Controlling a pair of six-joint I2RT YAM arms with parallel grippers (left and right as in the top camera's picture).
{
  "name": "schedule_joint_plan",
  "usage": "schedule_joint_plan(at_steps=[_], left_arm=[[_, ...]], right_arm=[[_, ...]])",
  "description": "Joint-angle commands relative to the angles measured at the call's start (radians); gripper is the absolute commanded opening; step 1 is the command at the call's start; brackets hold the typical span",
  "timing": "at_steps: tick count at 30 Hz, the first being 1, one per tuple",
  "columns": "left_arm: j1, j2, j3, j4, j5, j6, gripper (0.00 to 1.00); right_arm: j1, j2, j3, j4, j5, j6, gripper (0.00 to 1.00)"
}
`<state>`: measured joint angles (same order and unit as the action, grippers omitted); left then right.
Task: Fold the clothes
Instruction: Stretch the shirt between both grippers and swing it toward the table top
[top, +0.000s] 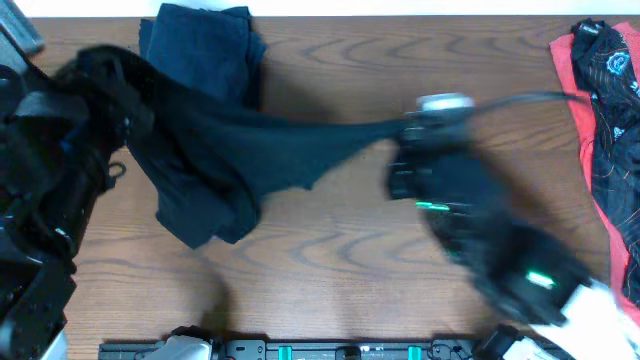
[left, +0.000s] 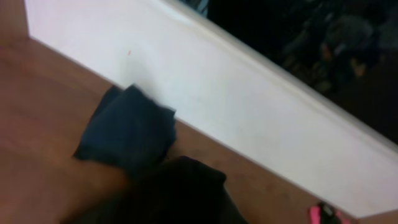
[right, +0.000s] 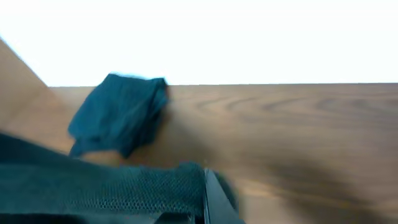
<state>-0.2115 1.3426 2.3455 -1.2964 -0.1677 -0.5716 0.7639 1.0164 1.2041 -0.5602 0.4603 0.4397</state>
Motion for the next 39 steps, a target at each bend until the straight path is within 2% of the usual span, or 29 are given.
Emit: schedule_joint_plan(at_steps=[1,6,8,15,20,24,26,32,36,39], left_arm=[[-0.003,0.002,0.021,-0.033,0.064,0.018,0.06],[-0.005,0.032,0.021,-0.063,0.314,0.072,0.06],[-0.013,0.041,0.021,-0.083,0.367,0.082,0.06],[-0.104,0.042,0.021,-0.179,0.366,0.104,0.06],[-0.119,0.067,0.020,-0.209,0.355,0.104,0.06],[-0.119,0.138,0.019,-0.186,0.222,0.105,0.06],[-0.119,0.203,0.019,-0.161,0.180,0.109,0.06],[-0.119,0.414,0.019,-0.022,0.182,0.172,0.06],[-0.114,0.537,0.019,0.147,0.181,0.238,0.06],[-0.108,0.591,0.019,0.310,0.176,0.293,0.06]], right_arm=[[-0.090,-0.113,0.076,-0.069,-0.057,0.020,0.01],[-0.174,-0.210,0.137,-0.179,-0.057,0.019,0.01],[-0.191,-0.225,0.159,-0.211,-0.057,0.019,0.01],[-0.208,-0.226,0.262,-0.296,-0.057,0.019,0.01],[-0.208,-0.219,0.286,-0.315,-0.011,0.020,0.01],[-0.215,-0.177,0.286,-0.328,0.049,0.031,0.01],[-0.237,-0.129,0.286,-0.331,0.060,0.039,0.01],[-0.379,0.072,0.286,-0.267,-0.008,0.019,0.01],[-0.529,0.251,0.293,-0.086,-0.253,-0.053,0.01],[-0.630,0.377,0.367,0.005,-0.457,-0.063,0.01]])
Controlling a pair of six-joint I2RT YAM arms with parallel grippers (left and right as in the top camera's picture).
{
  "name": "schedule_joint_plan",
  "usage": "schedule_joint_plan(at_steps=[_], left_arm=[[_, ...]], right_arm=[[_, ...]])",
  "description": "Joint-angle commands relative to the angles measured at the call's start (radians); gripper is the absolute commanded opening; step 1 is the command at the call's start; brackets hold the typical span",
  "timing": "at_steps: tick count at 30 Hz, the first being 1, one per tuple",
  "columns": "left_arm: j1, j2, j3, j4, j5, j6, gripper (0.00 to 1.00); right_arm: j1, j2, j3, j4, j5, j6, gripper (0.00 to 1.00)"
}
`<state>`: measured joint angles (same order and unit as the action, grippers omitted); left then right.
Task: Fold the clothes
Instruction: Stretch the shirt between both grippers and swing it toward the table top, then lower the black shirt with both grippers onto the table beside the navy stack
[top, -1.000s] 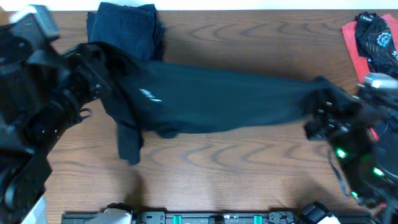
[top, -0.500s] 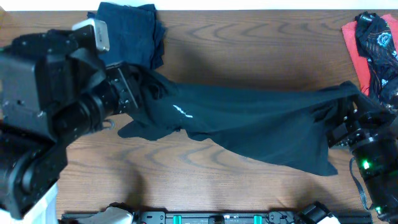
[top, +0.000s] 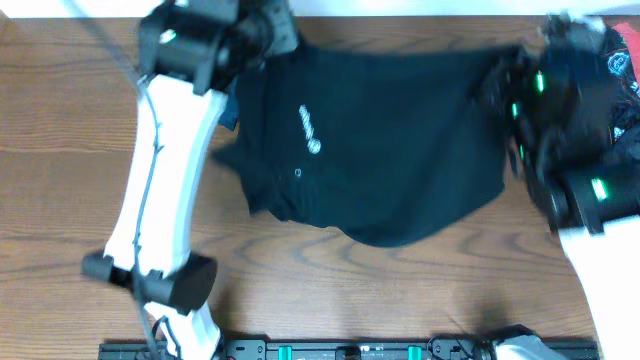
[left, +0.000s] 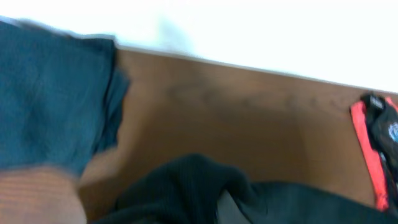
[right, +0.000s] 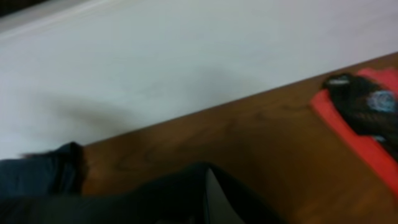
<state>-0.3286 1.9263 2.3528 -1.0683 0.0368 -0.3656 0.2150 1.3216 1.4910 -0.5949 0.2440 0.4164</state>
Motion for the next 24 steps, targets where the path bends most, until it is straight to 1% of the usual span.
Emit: schedule_joint_plan(at_steps=[1,2,3,4,6,10,12,15,18,21,24], left_arm=[[0.012,0.011,0.013,0.135,-0.036,0.103,0.06],[0.016,0.011,0.013,0.190,-0.058,0.116,0.06],[0.020,0.003,0.021,0.256,-0.103,0.130,0.06],[0.024,-0.004,0.031,0.291,-0.138,0.136,0.06],[0.037,-0.033,0.078,0.345,-0.197,0.144,0.06],[0.055,-0.110,0.181,0.330,-0.188,0.145,0.06],[0.056,-0.150,0.184,0.294,-0.188,0.154,0.06],[0.056,-0.166,0.184,0.162,-0.182,0.153,0.06],[0.055,-0.129,0.155,0.005,-0.139,0.140,0.06],[0.055,-0.057,0.082,-0.084,-0.057,0.140,0.06],[0.055,0.036,-0.003,-0.143,0.026,0.140,0.06]], right_arm=[[-0.107,0.105,0.122,0.047,-0.287,-0.040,0.01],[-0.133,0.135,0.174,0.047,-0.330,-0.043,0.01],[-0.174,0.175,0.268,0.033,-0.380,-0.052,0.01],[-0.193,0.190,0.315,0.019,-0.393,-0.052,0.01],[-0.256,0.226,0.487,-0.049,-0.418,-0.052,0.01],[-0.355,0.240,0.729,-0.184,-0.466,-0.103,0.01],[-0.377,0.240,0.774,-0.257,-0.465,-0.139,0.01],[-0.389,0.244,0.769,-0.404,-0.465,-0.187,0.01],[-0.384,0.264,0.695,-0.527,-0.465,-0.213,0.01],[-0.378,0.285,0.566,-0.557,-0.480,-0.212,0.01],[-0.370,0.290,0.385,-0.525,-0.488,-0.212,0.01]])
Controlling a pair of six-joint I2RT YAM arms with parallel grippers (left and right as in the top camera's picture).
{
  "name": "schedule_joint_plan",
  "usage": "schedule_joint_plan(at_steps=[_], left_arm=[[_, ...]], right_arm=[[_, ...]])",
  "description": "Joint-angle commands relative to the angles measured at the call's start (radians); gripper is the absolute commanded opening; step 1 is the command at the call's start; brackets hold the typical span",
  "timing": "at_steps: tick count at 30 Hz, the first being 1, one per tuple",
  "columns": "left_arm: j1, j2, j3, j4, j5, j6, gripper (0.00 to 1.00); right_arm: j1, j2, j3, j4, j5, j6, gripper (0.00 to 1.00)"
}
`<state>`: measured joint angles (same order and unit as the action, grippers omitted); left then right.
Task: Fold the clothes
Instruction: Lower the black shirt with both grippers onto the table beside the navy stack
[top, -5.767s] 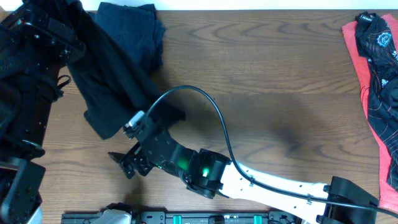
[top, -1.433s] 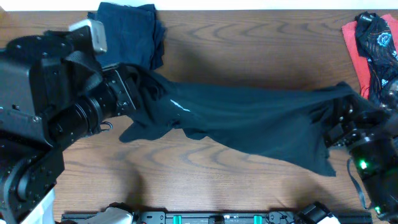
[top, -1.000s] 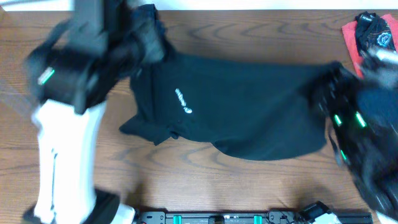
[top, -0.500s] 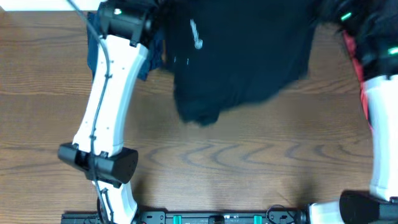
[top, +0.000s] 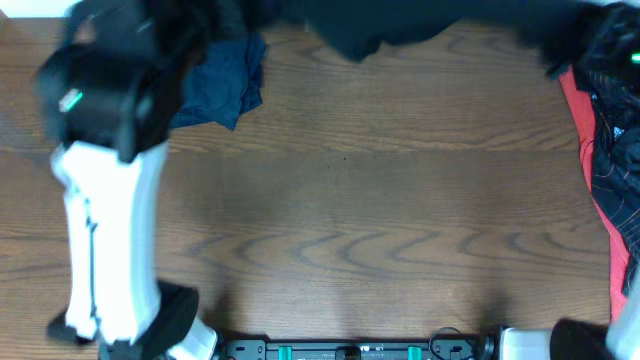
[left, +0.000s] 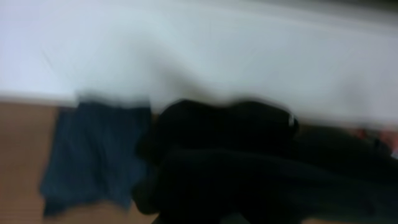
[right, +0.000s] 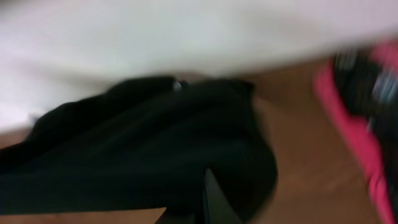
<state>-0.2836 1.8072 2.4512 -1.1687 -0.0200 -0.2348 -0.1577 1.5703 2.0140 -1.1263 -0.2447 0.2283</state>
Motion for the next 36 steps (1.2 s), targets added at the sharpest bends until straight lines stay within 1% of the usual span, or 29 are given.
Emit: schedule_joint_plan(at_steps=[1,5,9,14,19,25,28,30,36], left_arm=[[0.010,0.184,-0.128,-0.062,0.102,0.009,0.06],[0.010,0.301,-0.213,-0.169,0.151,0.008,0.05],[0.010,0.377,-0.262,-0.285,0.152,-0.003,0.06],[0.011,0.363,-0.274,-0.373,0.150,-0.013,0.06],[0.011,0.311,-0.275,-0.521,0.137,-0.055,0.06],[-0.001,0.244,-0.300,-0.521,0.153,-0.075,0.06],[-0.013,0.202,-0.341,-0.521,0.167,-0.077,0.06],[-0.019,0.164,-0.391,-0.521,0.166,-0.077,0.06],[-0.021,0.003,-0.645,-0.515,0.165,-0.077,0.06]], right_arm=[[0.006,0.041,-0.192,0.020,0.001,-0.024,0.01],[0.006,0.041,-0.403,0.073,-0.005,-0.016,0.01],[0.006,0.041,-0.534,0.111,-0.060,-0.016,0.01],[0.008,0.041,-0.592,0.081,-0.157,-0.017,0.01],[0.008,0.040,-0.597,-0.015,-0.163,-0.029,0.01],[0.007,0.038,-0.597,-0.043,-0.101,-0.029,0.01],[0.005,0.038,-0.597,-0.063,-0.071,-0.016,0.01],[0.003,0.038,-0.597,-0.081,-0.048,-0.016,0.01],[-0.016,0.032,-0.597,-0.116,-0.009,-0.016,0.01]])
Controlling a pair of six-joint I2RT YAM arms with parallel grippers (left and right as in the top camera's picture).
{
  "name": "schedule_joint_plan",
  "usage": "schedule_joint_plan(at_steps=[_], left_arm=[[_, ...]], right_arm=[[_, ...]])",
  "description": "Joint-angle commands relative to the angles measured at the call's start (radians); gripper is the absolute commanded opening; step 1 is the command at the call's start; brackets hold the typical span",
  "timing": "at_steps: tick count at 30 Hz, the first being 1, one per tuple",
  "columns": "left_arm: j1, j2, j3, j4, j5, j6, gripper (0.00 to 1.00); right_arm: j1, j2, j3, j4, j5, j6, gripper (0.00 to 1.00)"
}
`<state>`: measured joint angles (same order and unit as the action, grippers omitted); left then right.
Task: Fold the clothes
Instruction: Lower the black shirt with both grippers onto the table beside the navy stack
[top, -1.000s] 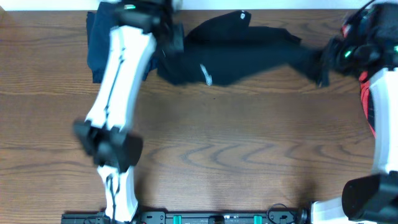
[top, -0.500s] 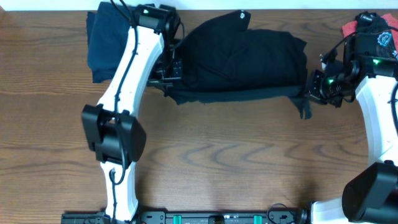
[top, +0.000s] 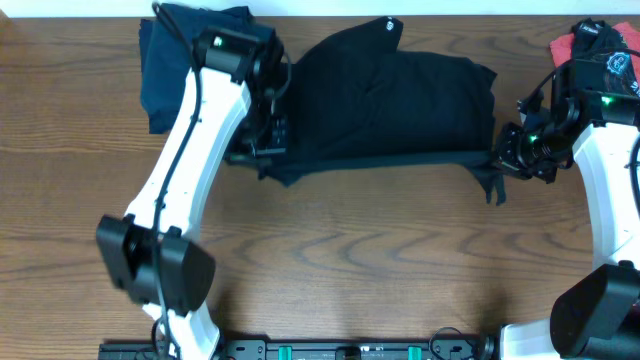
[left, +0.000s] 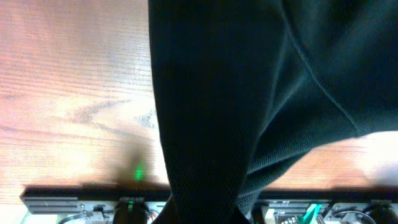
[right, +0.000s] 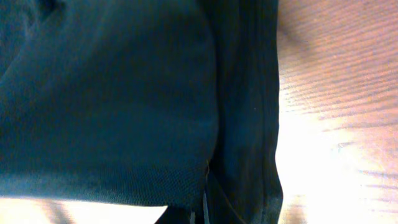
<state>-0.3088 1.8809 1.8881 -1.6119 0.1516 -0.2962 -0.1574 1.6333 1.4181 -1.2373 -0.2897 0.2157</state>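
A black shirt (top: 390, 100) lies spread across the far middle of the table, its front edge pulled taut between both arms. My left gripper (top: 262, 152) is shut on the shirt's front left corner; in the left wrist view black cloth (left: 205, 106) fills the frame and hides the fingers. My right gripper (top: 500, 160) is shut on the front right corner, with a small flap hanging below it. The right wrist view shows only dark cloth (right: 124, 93) over the jaws.
A folded dark blue garment (top: 185, 45) lies at the far left corner, partly under the left arm. A red and black garment (top: 605, 50) is heaped at the far right. The wooden table (top: 350, 260) stretches toward the front edge.
The shirt was held high at the far edge of the table, mostly out of the overhead view. Now it lies flat on the far middle, both grippers low at its front corners.
The shirt hung stretched and bunched between the arms at the left. Then it was spread wide in the air over the far half. Then it was up at the far edge. Now it rests flat, held at both front corners.
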Motion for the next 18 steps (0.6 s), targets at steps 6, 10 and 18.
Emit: schedule_joint_plan(at_steps=[6,10,18], left_arm=[[0.002,-0.193,-0.266,-0.029,-0.005,-0.042,0.06],[-0.004,-0.233,-0.372,-0.018,-0.004,-0.043,0.06],[-0.079,-0.242,-0.543,0.041,-0.001,-0.085,0.06]], right_arm=[[-0.034,-0.083,-0.017,-0.070,0.176,0.009,0.01],[-0.060,-0.116,-0.039,-0.108,0.215,0.019,0.01],[-0.129,-0.150,-0.093,-0.095,0.304,0.079,0.07]])
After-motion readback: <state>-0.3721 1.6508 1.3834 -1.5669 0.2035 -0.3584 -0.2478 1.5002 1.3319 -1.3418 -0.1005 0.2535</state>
